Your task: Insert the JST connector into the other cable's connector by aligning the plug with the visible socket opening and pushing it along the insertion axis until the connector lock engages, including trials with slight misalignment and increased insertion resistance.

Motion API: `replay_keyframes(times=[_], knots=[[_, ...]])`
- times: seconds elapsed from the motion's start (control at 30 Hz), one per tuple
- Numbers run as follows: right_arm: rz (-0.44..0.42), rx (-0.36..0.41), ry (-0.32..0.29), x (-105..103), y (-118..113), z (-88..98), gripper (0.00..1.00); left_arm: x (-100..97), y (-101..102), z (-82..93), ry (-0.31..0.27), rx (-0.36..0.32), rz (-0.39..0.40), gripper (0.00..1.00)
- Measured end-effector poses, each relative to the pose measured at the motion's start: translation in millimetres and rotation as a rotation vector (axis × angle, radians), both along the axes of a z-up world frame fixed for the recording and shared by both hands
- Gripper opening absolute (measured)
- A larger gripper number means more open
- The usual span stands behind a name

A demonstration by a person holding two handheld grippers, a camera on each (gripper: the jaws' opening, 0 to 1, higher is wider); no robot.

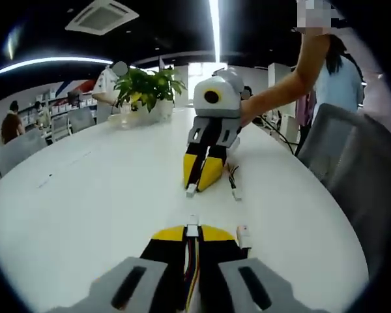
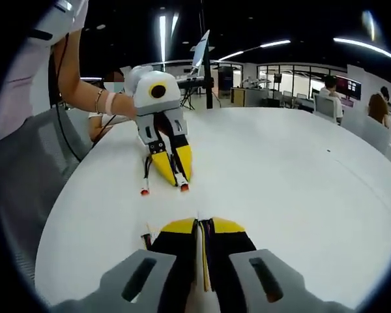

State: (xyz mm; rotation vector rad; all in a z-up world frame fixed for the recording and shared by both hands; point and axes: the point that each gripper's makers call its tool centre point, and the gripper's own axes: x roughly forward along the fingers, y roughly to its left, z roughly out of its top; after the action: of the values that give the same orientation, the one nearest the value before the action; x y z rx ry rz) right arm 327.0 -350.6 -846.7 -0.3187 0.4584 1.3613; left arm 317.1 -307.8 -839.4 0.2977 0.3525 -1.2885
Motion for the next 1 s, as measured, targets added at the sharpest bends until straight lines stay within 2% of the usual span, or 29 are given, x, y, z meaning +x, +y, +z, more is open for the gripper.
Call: replay_keyframes(times=[0.63,0.7,1.0], knots=[[0.02,-0.021,-0.017,3.7,-3.2,-0.5,0.04,1.7,1.7,5.3,0.037,-0.004,0.01,0.0],[0.023,-0.021,-0.017,2.0,-2.8,3.1,0.04,5.3,3.5,7.0,0.059,-0.016,0.026,0.0],[0.039,0.005,-0.031,-0.8,3.0,29.1,0.04,11.0,4.0,20.6,0.051,-0.034,0.023,0.0]])
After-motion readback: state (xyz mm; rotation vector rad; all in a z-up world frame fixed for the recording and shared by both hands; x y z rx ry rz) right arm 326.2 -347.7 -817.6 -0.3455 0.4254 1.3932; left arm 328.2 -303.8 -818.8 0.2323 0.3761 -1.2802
